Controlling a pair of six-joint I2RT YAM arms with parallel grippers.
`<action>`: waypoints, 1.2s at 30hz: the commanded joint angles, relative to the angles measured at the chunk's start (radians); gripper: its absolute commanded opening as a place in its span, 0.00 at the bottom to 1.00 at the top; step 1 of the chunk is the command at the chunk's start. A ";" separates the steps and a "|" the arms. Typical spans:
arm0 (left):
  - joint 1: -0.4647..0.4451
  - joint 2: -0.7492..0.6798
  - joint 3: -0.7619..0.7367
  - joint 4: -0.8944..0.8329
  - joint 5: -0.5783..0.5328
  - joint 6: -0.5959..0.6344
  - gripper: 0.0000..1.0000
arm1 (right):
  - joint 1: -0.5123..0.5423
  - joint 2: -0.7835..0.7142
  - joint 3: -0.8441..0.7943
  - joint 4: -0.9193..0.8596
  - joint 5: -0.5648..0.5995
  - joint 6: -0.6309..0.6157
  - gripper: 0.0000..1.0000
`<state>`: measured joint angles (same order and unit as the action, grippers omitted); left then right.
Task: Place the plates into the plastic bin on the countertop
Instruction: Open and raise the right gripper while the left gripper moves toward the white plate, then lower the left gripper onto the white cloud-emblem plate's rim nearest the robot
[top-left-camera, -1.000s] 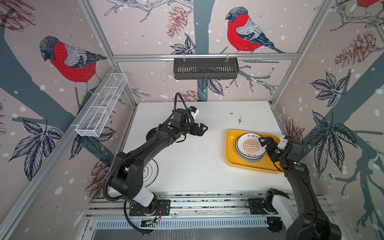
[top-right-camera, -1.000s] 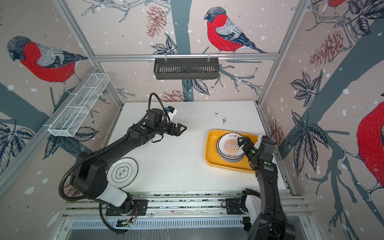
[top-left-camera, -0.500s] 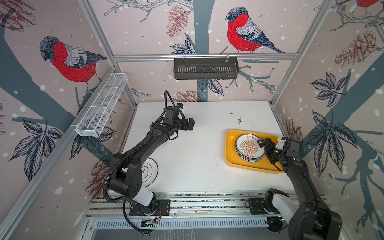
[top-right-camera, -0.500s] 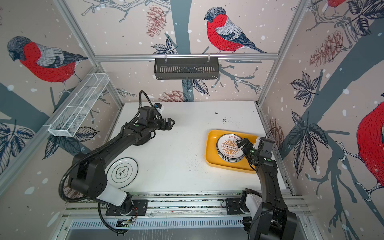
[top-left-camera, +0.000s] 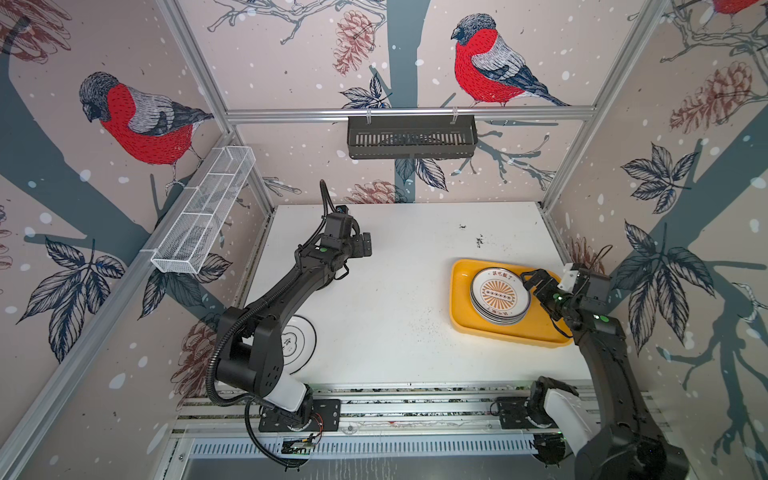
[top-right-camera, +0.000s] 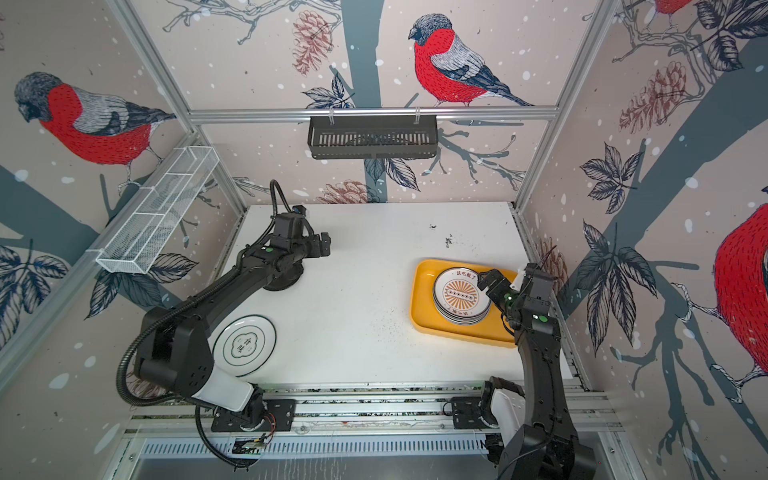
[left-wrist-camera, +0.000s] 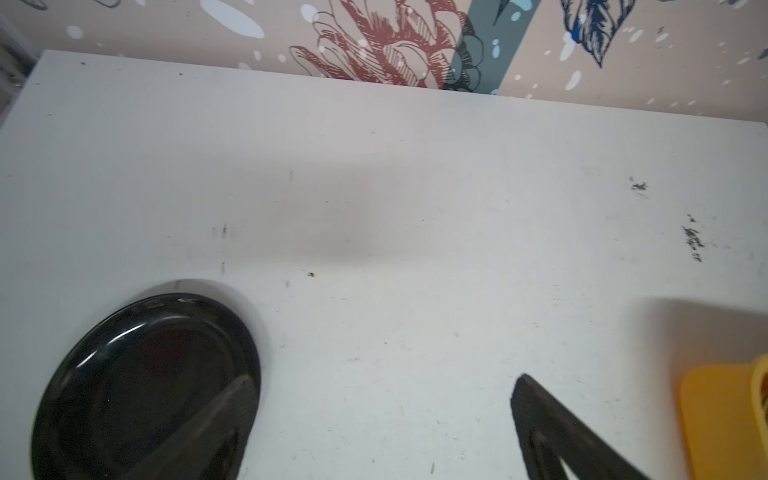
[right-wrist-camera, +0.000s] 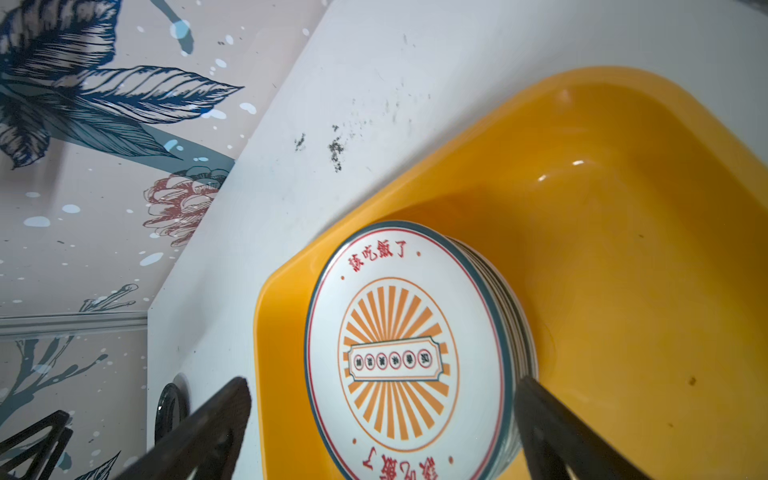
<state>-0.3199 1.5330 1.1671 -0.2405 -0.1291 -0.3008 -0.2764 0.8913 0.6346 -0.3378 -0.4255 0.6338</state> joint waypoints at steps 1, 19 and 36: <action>0.002 -0.029 -0.019 -0.049 -0.136 -0.056 0.96 | 0.056 0.004 0.039 0.130 0.019 0.011 1.00; 0.226 -0.514 -0.528 -0.179 -0.314 -0.515 0.96 | 0.544 0.464 0.261 0.528 0.053 -0.005 1.00; 0.684 -0.733 -0.759 -0.142 -0.291 -0.581 0.96 | 0.647 0.753 0.458 0.568 -0.070 0.008 0.99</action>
<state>0.3386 0.7937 0.4229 -0.4000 -0.4217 -0.8604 0.3656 1.6344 1.0786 0.1955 -0.4709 0.6308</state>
